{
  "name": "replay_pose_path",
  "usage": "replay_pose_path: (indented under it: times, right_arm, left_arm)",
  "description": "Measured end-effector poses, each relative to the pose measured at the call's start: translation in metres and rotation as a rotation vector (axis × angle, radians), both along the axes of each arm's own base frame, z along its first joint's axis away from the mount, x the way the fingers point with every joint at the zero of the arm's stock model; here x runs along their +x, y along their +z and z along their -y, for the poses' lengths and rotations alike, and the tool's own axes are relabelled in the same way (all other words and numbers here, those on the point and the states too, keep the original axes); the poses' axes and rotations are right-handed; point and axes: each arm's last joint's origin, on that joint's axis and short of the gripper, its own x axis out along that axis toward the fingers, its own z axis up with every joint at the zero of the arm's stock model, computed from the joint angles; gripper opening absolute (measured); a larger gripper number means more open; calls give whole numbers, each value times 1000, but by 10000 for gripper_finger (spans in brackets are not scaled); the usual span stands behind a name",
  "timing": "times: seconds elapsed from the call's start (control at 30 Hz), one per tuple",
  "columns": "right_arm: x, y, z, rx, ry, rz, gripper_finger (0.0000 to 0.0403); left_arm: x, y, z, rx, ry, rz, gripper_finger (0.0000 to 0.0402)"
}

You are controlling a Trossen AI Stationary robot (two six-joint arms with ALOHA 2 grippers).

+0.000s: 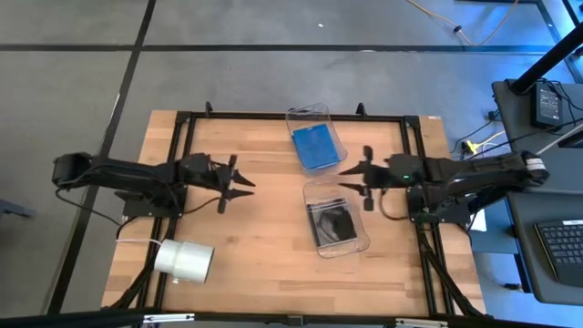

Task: Pick & place jewel cases by type
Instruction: Return to Home Position

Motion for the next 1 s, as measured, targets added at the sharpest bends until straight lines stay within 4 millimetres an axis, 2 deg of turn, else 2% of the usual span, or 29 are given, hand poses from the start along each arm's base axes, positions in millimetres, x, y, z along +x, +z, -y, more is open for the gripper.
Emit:
replay_pose_path:
  times: [0.13,0.23,0.43,0.57,0.67,0.77,1.0]
  right_arm:
    - [-31,-22,6,-24,-25,94,139]
    - [-50,-36,12,-137,-122,82,139]
    - [-74,-71,17,45,-281,120,139]
    - [-85,-87,18,124,-258,167,139]
    - [-90,-91,20,137,-255,213,139]
    - [-95,-93,20,145,-245,256,139]
    - [-105,-85,17,150,-154,357,139]
  left_arm:
    - [-15,-3,-8,-41,64,41,116]
    - [-22,-4,-13,-48,110,63,116]
    - [-27,-1,-22,86,176,78,116]
    - [-28,-7,-24,42,236,16,116]
    - [-30,-11,-27,5,284,-18,116]
    - [-30,-10,-27,-37,254,-6,116]
    - [-37,-1,-30,-75,250,65,116]
